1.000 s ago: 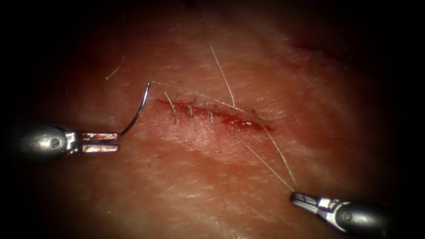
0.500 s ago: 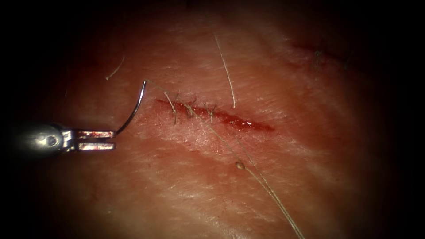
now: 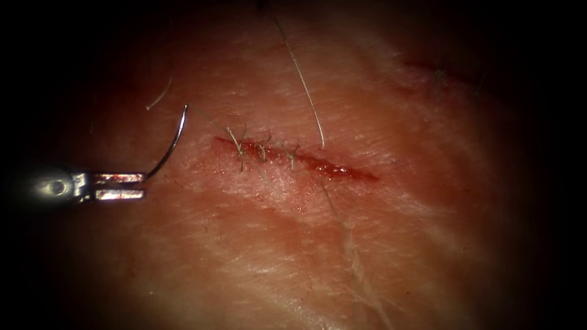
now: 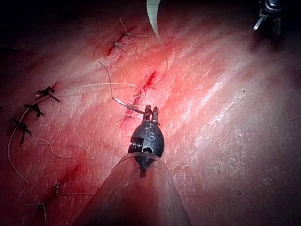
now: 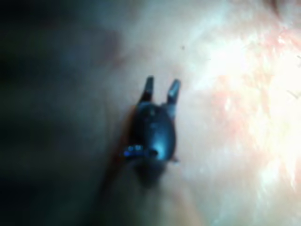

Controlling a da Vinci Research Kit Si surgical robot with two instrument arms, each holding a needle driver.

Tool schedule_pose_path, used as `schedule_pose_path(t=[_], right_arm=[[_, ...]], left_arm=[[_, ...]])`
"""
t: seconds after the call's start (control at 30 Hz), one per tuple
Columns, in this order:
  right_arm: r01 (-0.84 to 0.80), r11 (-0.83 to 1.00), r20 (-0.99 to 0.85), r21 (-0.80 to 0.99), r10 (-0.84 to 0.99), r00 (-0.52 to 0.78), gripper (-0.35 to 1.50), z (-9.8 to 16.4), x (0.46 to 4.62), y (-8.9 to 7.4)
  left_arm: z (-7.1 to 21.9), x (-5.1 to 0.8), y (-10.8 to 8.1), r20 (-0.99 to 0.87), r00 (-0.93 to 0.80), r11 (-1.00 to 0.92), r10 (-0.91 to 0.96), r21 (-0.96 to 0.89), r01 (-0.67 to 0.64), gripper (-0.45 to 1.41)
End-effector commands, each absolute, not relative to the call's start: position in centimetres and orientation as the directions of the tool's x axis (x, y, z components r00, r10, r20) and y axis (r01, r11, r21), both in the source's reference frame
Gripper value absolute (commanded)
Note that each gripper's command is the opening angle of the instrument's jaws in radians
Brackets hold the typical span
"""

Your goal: Wound Closure

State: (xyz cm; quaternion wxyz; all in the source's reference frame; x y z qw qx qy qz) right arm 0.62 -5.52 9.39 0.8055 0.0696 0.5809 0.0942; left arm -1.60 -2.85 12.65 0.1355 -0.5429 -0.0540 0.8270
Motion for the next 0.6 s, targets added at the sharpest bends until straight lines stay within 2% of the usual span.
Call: schedule_pose_path(t=[0.03, 0.1, 0.37, 0.6], right_arm=[[-0.09, 0.971, -0.92, 0.223, 0.24, 0.31, 1.3, 9.49, 0.66, -5.49], [-0.099, 0.969, -0.918, 0.227, 0.247, 0.311, 1.38, 9.56, 0.61, -5.39], [-0.146, 0.96, -0.927, 0.238, 0.27, 0.26, 1.36, 9.79, 0.31, -5.0], [-0.24, 0.947, -0.92, 0.213, 0.278, 0.278, 1.25, 10.36, 0.55, -4.55]], left_arm=[[12.7, -1.64, -2.89, -0.883, -0.374, -0.957, 0.285, -0.239, -0.165, -0.45], [12.69, -1.59, -2.88, -0.884, -0.37, -0.957, 0.285, -0.24, -0.162, -0.45], [12.62, -1.22, -2.82, -0.882, -0.365, -0.95, 0.297, -0.235, -0.206, -0.45], [12.58, -1.05, -2.78, -0.878, -0.361, -0.94, 0.314, -0.233, -0.251, -0.45]])
